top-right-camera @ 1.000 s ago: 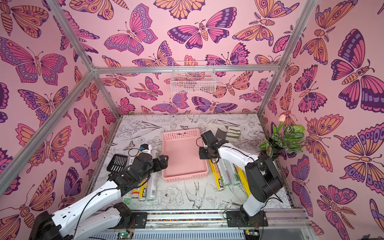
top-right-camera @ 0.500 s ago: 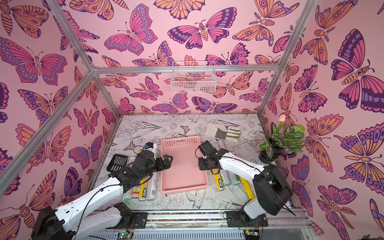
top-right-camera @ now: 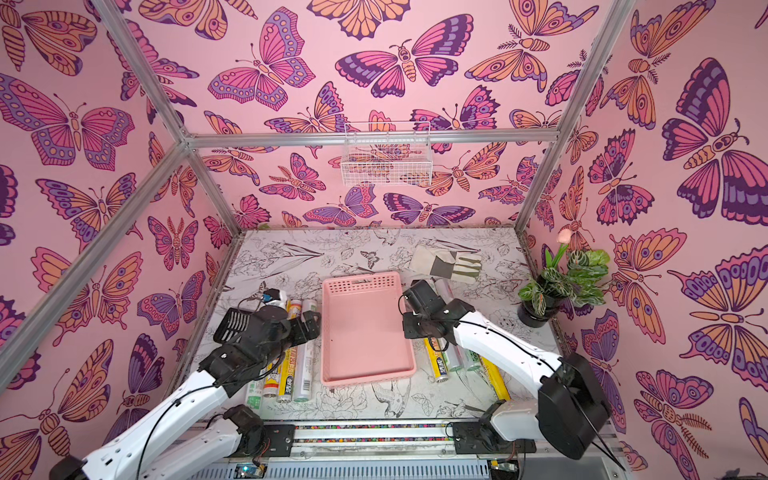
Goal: Put the plastic wrap into the basket
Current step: Move the plastic wrap to the center of the board, then pick up the plastic wrap from the center of the board.
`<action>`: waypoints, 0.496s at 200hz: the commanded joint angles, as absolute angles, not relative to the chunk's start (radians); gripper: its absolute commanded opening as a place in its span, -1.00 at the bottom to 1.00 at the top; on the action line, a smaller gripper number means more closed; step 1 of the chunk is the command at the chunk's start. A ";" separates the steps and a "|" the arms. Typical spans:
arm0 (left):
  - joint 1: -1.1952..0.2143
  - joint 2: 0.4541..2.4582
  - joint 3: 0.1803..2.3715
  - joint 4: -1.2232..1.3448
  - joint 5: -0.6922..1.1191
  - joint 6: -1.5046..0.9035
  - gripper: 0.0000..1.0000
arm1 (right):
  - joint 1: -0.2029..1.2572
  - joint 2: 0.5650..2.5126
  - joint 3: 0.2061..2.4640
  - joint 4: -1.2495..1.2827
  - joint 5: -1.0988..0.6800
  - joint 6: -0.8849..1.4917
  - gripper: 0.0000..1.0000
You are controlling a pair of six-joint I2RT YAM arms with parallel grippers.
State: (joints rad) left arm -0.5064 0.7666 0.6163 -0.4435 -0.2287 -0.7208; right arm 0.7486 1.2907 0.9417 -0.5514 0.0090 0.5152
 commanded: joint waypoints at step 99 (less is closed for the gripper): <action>-0.043 0.777 0.486 -0.658 -0.231 -0.740 1.00 | 1.098 1.747 1.353 -0.256 -0.170 0.445 -0.23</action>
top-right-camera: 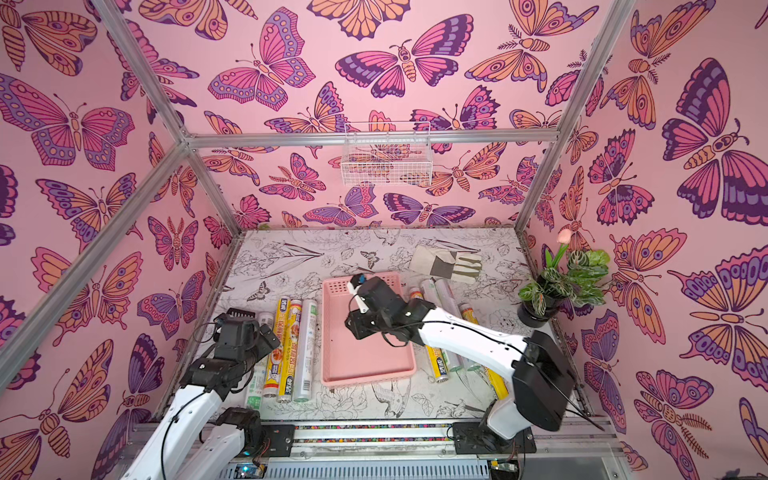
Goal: Put the plastic wrap into the basket
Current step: Pick up the plastic wrap from the center of the board.
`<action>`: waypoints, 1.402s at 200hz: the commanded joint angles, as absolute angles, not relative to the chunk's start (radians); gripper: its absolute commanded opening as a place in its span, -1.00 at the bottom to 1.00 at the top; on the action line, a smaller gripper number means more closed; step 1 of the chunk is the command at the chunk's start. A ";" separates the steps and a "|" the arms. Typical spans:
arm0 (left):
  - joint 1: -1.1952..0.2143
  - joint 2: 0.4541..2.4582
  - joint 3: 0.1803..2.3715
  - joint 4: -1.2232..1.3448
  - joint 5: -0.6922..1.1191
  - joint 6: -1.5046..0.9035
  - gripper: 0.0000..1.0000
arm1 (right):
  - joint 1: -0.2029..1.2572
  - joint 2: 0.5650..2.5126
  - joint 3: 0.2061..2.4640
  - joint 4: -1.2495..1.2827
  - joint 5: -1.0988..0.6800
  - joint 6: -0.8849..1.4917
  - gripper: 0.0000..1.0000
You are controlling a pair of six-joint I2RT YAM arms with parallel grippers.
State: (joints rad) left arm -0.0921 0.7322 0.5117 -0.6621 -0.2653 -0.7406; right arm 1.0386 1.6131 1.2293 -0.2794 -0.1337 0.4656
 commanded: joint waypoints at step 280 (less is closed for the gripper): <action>0.020 1.335 0.585 -0.484 -0.141 -0.657 0.45 | 1.138 2.105 1.657 -0.222 -0.335 0.575 -0.21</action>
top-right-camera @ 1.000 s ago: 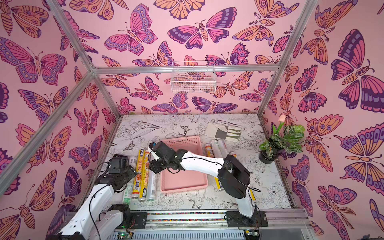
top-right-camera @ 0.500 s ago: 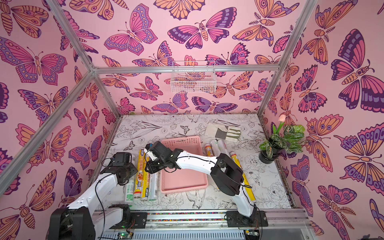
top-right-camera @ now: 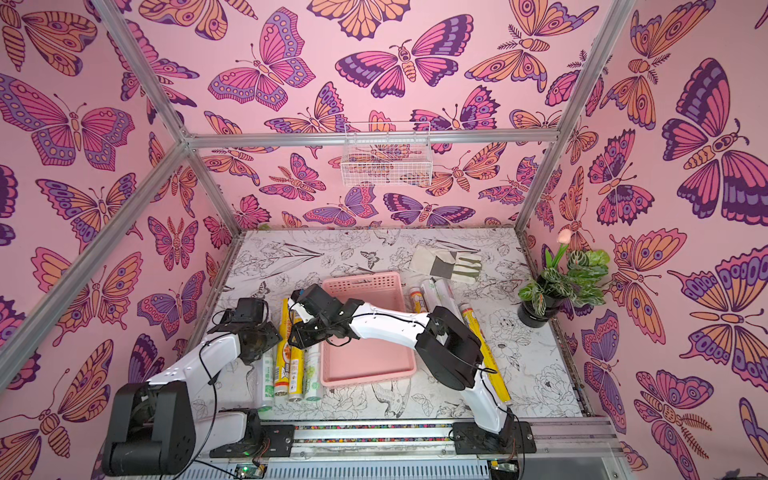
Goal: Put the plastic wrap into the basket
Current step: Pick up the plastic wrap from the center of the board.
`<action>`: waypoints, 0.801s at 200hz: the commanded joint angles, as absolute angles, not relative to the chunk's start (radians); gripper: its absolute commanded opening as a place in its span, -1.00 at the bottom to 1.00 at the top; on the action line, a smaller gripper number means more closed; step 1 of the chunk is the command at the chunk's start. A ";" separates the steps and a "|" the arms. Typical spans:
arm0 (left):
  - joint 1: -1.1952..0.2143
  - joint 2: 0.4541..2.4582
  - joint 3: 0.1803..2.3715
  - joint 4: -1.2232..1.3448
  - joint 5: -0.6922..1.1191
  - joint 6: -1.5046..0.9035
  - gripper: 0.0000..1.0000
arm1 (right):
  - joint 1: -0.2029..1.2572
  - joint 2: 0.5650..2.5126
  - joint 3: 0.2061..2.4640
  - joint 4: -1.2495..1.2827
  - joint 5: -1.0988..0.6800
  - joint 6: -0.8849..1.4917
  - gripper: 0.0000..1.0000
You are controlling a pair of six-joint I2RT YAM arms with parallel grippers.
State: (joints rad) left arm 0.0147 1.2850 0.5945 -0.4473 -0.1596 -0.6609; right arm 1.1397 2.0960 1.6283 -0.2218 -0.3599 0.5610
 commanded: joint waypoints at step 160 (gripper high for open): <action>-0.075 1.054 0.604 -0.473 -0.143 -0.507 -0.38 | 1.075 1.854 1.446 -0.268 -0.011 0.599 -0.18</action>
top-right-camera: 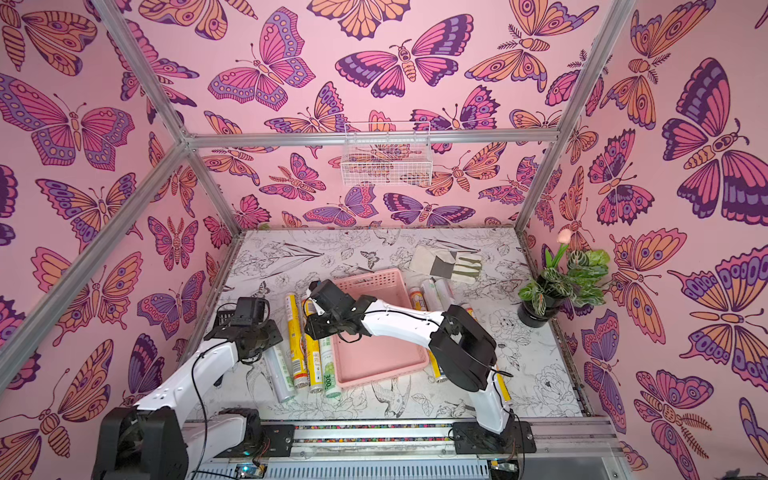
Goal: Put the plastic wrap into the basket
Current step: Pick up the plastic wrap from the center of the board.
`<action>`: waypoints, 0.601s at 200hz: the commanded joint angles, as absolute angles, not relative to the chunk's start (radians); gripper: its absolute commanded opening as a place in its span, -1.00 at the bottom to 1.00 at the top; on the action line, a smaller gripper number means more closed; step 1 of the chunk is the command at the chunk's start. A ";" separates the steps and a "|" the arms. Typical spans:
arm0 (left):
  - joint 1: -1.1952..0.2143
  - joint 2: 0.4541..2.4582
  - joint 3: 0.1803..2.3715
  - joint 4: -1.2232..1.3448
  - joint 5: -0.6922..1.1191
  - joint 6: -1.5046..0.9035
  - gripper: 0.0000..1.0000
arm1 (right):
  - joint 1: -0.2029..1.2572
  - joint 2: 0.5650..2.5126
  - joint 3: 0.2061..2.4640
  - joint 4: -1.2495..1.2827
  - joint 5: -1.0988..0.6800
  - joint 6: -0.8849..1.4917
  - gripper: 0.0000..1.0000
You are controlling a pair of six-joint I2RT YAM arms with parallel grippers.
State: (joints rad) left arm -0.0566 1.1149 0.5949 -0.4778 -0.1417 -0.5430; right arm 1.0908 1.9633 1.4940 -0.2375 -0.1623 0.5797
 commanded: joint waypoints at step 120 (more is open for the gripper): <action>-0.114 0.840 0.867 -0.663 0.045 -0.567 -0.50 | 1.025 1.838 1.280 -0.270 -0.285 0.794 -0.10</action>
